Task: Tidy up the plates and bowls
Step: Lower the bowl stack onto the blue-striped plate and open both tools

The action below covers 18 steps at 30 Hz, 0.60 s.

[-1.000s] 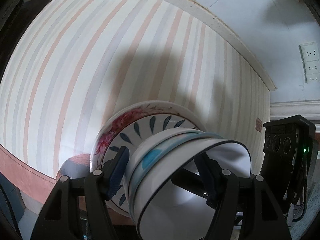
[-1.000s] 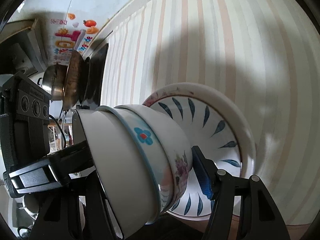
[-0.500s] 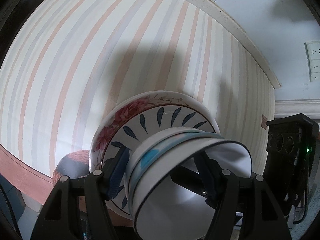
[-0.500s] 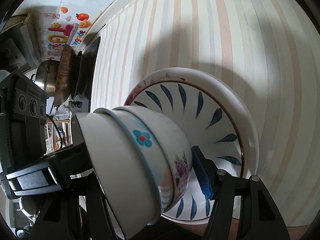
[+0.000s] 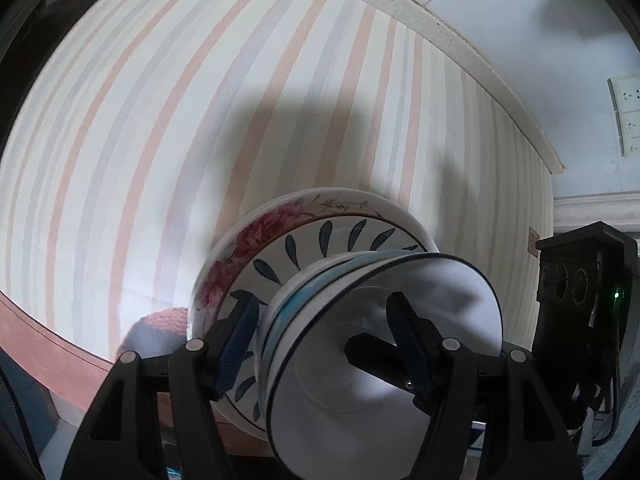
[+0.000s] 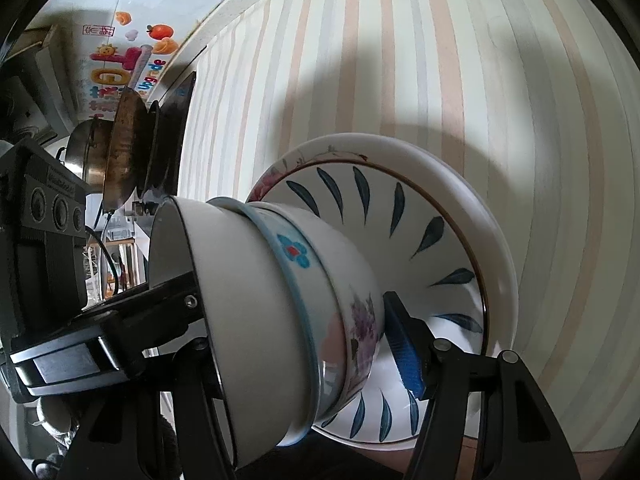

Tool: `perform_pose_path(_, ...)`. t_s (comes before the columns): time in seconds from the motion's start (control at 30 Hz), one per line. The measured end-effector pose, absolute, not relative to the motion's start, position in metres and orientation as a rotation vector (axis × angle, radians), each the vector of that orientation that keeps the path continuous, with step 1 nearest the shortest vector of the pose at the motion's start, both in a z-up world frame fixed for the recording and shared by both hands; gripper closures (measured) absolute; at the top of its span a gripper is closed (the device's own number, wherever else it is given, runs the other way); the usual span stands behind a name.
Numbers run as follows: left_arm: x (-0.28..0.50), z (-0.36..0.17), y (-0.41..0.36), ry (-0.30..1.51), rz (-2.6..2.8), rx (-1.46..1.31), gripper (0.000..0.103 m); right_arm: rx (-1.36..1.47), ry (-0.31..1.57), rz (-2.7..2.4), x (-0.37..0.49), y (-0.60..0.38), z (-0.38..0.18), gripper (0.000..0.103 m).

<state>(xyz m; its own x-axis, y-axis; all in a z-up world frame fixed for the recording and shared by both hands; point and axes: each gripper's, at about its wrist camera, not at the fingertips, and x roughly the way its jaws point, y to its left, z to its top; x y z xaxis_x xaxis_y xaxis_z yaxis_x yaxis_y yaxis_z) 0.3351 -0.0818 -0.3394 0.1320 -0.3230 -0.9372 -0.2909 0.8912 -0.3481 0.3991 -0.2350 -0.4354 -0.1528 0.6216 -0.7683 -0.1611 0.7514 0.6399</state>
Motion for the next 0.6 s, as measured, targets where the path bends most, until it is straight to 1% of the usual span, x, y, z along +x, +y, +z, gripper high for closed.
perform_pose_path(0.13,0.330,-0.328,-0.079,1.432,-0.003,-0.481,0.039,0.358,1.574,0.696,0.399,-0.238,-0.432,0.038)
perform_pose_path(0.27,0.323,-0.307,-0.078,1.383,0.016,-0.431,0.039,0.334,1.529,0.685,0.397,-0.245,-0.415,0.038)
perform_pose_path(0.47,0.298,-0.265,-0.079,1.284,0.048,-0.314,0.039,0.275,1.427,0.654,0.385,-0.257,-0.375,0.038)
perform_pose_path(0.6,0.278,-0.244,-0.080,1.225,0.079,-0.257,0.038,0.212,1.330,0.608,0.363,-0.264,-0.336,0.038)
